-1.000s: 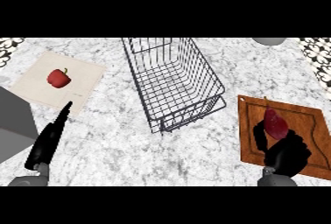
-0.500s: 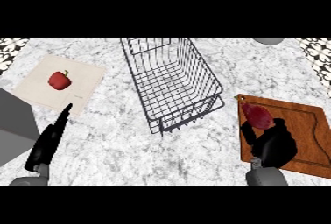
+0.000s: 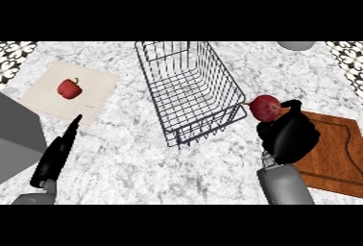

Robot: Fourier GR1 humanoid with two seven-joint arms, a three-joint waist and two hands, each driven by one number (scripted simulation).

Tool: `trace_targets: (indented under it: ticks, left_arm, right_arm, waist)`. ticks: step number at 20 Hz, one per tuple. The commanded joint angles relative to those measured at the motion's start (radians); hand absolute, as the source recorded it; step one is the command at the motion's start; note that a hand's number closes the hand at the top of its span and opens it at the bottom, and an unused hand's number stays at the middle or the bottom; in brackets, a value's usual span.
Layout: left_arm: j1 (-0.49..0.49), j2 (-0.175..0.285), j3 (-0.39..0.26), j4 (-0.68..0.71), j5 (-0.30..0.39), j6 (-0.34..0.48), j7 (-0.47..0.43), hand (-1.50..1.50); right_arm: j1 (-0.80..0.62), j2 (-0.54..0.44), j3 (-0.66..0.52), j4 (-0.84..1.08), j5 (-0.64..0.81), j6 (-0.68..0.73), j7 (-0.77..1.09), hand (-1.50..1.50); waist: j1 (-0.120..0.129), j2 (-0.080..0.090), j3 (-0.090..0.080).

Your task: Pick the pear from the cutting board and place it in the basket

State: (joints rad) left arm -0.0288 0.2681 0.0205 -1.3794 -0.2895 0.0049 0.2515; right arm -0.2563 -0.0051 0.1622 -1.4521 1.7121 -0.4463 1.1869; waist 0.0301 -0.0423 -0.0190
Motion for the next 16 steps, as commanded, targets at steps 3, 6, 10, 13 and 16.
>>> trace_targets:
  ticks: [3,6,10,13,16]
  left_arm:
    - [-0.002,-0.003,-0.006,0.007,0.0,-0.005,-0.007,0.0]
    - [-0.026,0.003,-0.007,0.004,-0.002,-0.011,0.001,0.0]
    - [-0.037,-0.012,-0.021,0.012,-0.008,-0.008,0.0,0.0]
    - [-0.031,-0.004,-0.024,0.006,-0.003,-0.024,-0.008,0.0]
    - [-0.03,-0.024,-0.04,0.006,-0.011,-0.014,-0.014,0.0]
  right_arm:
    - [-0.143,0.005,0.076,-0.101,0.041,0.191,0.214,1.5]
    - [-0.205,0.005,0.094,-0.121,0.047,0.25,0.25,1.5]
    - [-0.302,0.005,0.098,-0.151,0.038,0.347,0.28,1.5]
    - [-0.356,0.005,0.091,-0.157,0.03,0.389,0.301,1.5]
    - [-0.437,0.005,0.057,-0.135,0.011,0.446,0.301,1.5]
  waist:
    - [0.021,-0.001,0.004]
    - [0.029,0.006,0.007]
    - [0.032,0.012,0.007]
    - [0.058,0.016,0.01]
    - [0.076,0.025,0.01]
